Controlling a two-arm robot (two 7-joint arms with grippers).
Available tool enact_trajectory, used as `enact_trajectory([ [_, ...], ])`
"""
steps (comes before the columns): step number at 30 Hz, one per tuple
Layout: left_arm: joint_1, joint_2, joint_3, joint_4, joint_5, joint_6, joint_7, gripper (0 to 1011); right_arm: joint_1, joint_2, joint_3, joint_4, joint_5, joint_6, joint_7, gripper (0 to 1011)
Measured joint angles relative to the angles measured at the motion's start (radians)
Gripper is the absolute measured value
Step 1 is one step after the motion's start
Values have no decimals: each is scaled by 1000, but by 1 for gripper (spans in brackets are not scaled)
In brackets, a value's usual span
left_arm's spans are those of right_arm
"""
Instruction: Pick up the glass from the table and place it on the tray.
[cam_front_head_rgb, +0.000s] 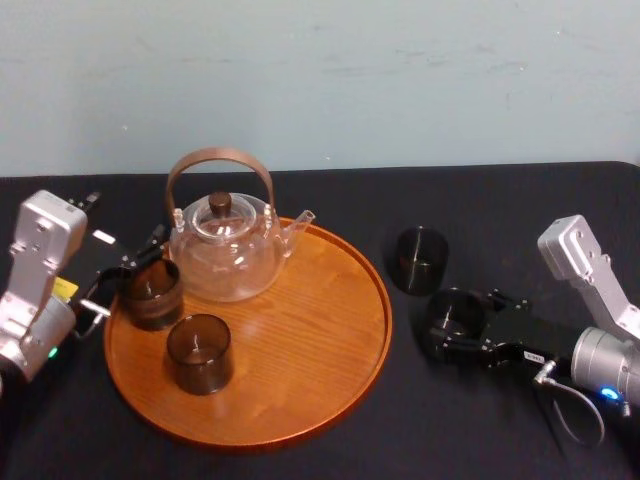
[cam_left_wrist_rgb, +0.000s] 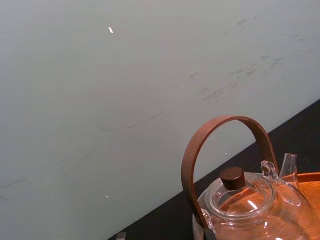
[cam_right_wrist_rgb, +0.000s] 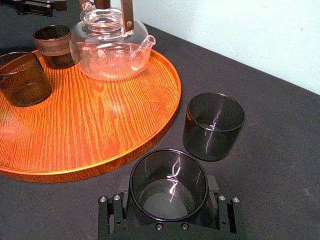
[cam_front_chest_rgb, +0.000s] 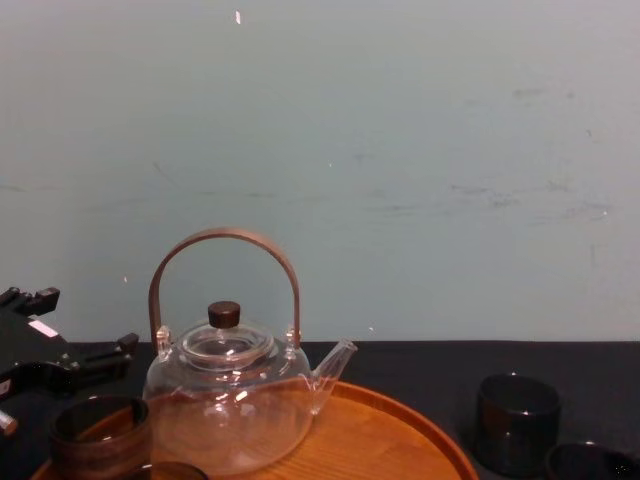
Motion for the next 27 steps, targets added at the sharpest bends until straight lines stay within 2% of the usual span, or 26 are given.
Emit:
enact_trajectory([
  [10,0,0,0,0,0,0,0,1001,0,0,1,0,1,-1,1,900],
  [20,0,0,0,0,0,0,0,1001,-8,29,13,-47,36,-13,45,900],
  [27,0,0,0,0,0,0,0,1002,10,46,11,-82,60,-20,75,900],
])
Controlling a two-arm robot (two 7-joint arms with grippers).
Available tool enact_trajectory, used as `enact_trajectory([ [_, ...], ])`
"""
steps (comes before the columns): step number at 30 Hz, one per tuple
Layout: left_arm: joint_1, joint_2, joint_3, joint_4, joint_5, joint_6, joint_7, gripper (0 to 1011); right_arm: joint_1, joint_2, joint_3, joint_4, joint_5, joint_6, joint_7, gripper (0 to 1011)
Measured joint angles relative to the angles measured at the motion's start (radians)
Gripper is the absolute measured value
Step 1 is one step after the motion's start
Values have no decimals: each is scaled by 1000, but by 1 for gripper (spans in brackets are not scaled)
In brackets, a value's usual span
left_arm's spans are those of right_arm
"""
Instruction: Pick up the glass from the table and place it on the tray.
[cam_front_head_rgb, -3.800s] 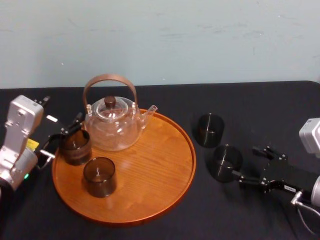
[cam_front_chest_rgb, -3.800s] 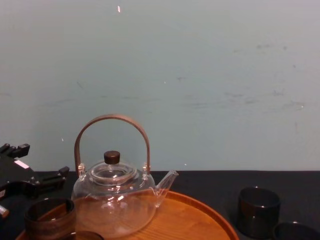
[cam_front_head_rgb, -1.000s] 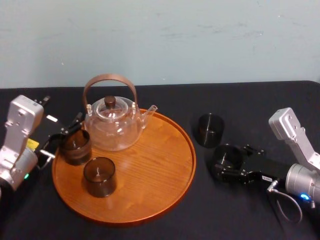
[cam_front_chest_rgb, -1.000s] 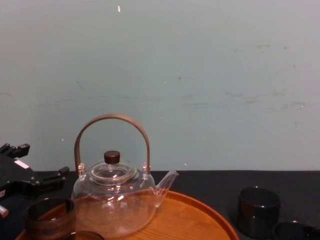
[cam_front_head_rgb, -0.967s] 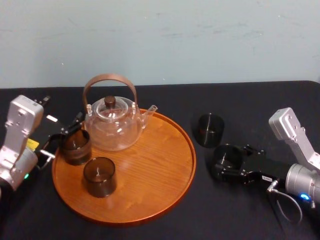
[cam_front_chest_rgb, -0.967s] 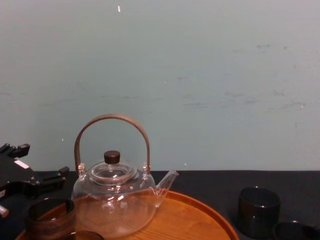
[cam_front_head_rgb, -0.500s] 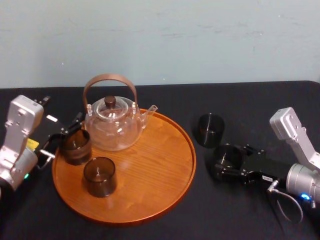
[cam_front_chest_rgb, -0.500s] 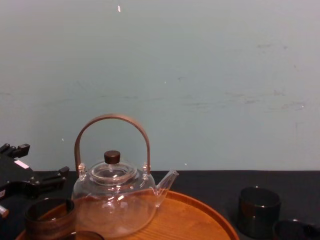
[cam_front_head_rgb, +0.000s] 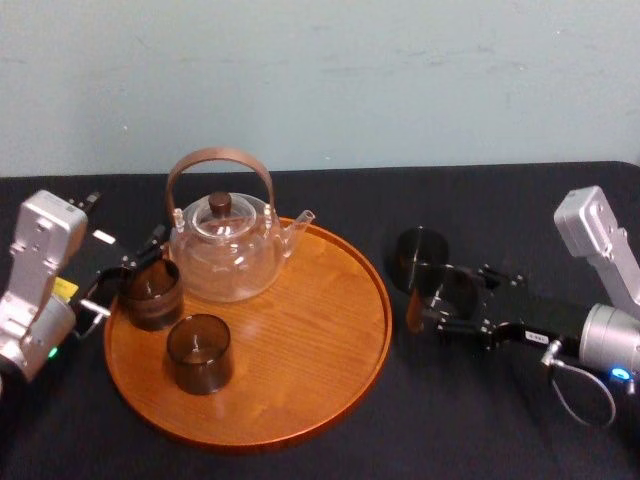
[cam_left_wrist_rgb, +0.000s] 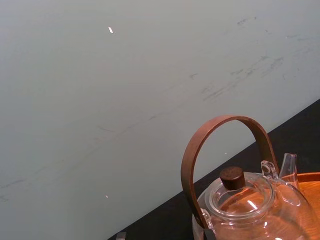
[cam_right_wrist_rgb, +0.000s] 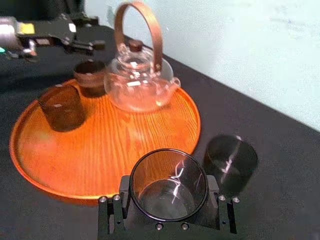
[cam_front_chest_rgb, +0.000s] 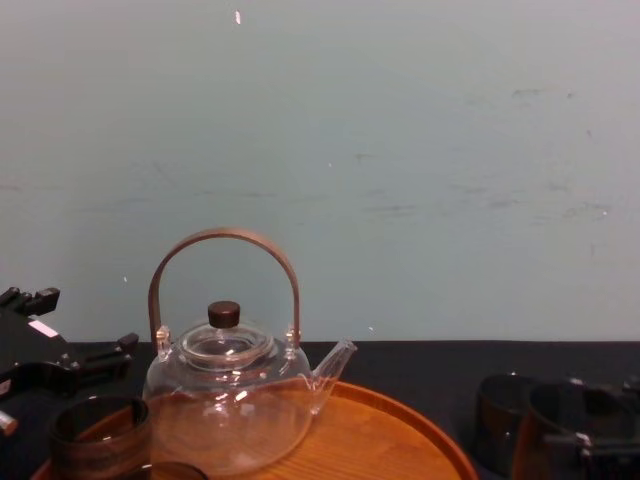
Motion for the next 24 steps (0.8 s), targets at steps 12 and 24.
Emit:
enact_trajectory([
  [12,0,0,0,0,0,0,0,1001,87,-14,-76,-17,7,-18,60,900],
  [24,0,0,0,0,0,0,0,1001,184,-82,-181,41,-9,-35,105,900],
])
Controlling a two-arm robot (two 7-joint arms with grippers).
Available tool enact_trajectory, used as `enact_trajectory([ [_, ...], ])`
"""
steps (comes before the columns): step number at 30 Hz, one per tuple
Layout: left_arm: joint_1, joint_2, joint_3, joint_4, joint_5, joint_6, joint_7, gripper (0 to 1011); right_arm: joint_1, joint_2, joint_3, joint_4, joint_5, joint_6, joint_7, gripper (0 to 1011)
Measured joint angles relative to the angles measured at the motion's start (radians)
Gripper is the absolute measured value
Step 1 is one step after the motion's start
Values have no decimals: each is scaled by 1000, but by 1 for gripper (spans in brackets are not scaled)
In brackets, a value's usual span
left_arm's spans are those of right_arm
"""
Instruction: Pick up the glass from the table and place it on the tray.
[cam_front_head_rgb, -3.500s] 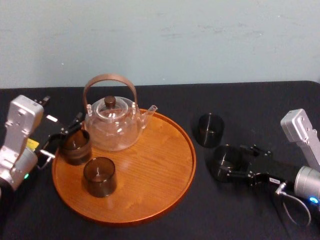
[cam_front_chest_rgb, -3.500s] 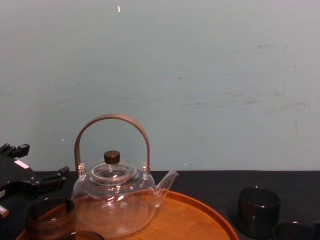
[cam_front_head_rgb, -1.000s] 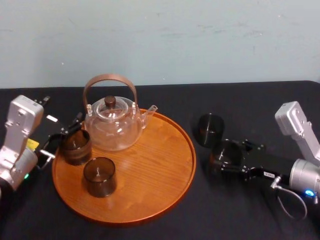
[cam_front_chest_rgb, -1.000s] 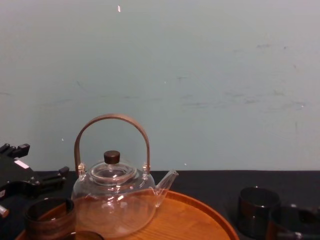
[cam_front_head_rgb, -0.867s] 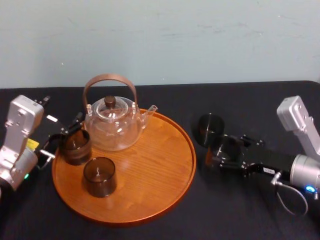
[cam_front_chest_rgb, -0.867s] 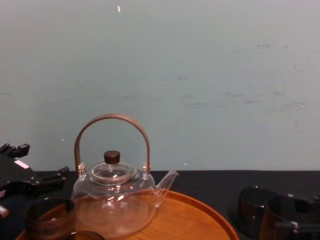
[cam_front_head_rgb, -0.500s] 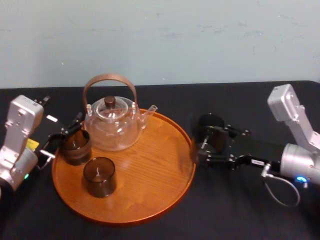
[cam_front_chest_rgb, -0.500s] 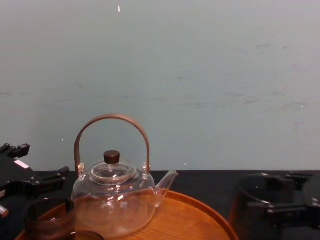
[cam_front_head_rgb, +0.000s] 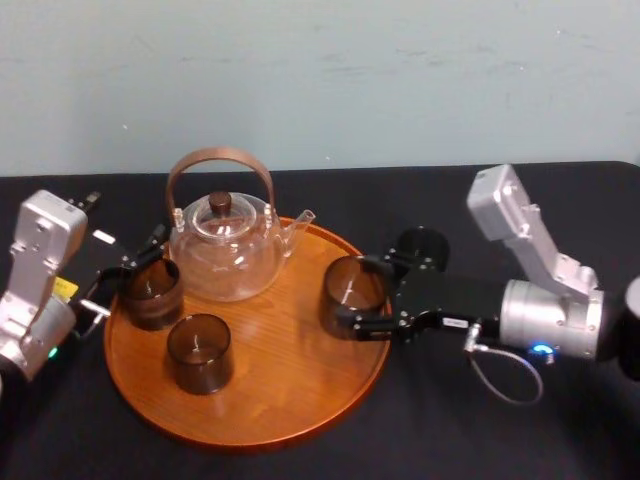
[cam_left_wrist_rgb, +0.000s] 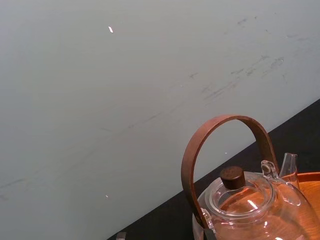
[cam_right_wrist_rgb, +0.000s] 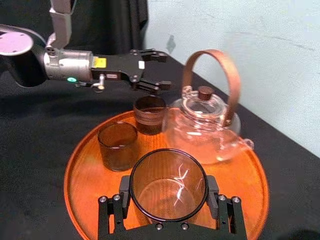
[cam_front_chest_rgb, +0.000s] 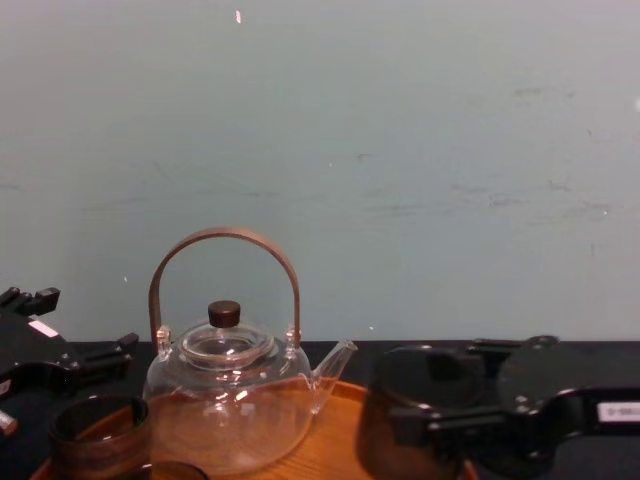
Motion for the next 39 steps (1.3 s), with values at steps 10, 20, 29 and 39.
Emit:
enact_trajectory([
  [10,0,0,0,0,0,0,0,1001,39,-43,-63,53,-4,-13,19,900],
  [20,0,0,0,0,0,0,0,1001,46,-63,-100,95,-1,-39,42,900],
  [29,0,0,0,0,0,0,0,1001,47,-77,-115,125,5,-49,45,900],
  [39,0,0,0,0,0,0,0,1001,55,-100,-127,168,0,-57,41,900],
])
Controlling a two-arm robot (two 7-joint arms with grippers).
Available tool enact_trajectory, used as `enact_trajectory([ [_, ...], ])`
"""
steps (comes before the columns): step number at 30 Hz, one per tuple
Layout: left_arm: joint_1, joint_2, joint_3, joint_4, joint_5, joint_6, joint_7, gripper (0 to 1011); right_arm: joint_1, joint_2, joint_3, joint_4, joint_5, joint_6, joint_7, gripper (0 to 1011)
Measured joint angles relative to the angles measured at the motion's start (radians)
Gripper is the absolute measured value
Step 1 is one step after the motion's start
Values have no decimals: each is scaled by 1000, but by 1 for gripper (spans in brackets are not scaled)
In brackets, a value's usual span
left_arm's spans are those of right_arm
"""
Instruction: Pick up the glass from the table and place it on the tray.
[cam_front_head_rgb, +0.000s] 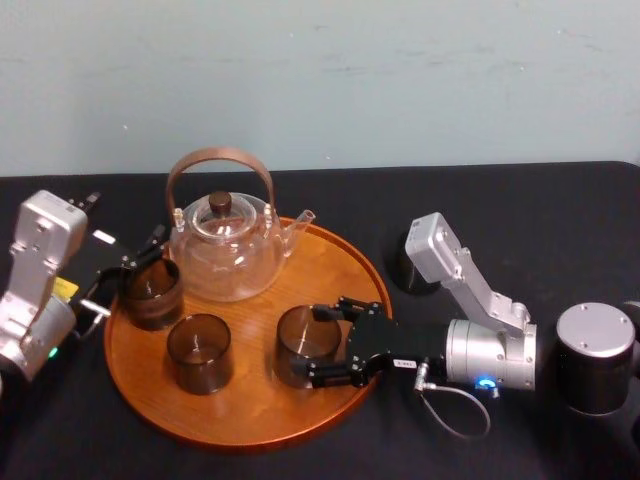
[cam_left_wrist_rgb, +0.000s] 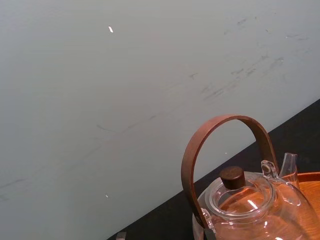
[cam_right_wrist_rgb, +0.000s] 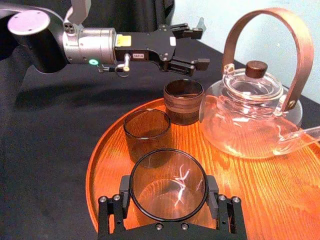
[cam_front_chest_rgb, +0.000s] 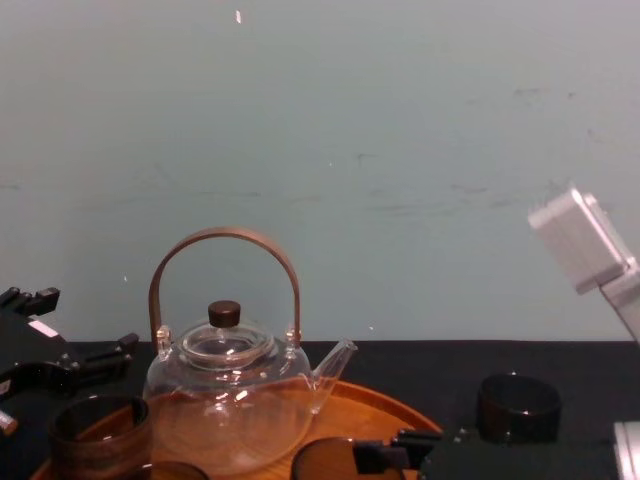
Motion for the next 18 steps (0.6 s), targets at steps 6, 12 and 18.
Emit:
enact_trajectory([
  [6,0,0,0,0,0,0,0,1001,2,-7,-4,17,-9,-1,-4,900],
  [12,0,0,0,0,0,0,0,1001,2,-12,-6,27,-17,-2,-8,900],
  [18,0,0,0,0,0,0,0,1002,1,-15,-6,33,-22,-3,-8,900],
])
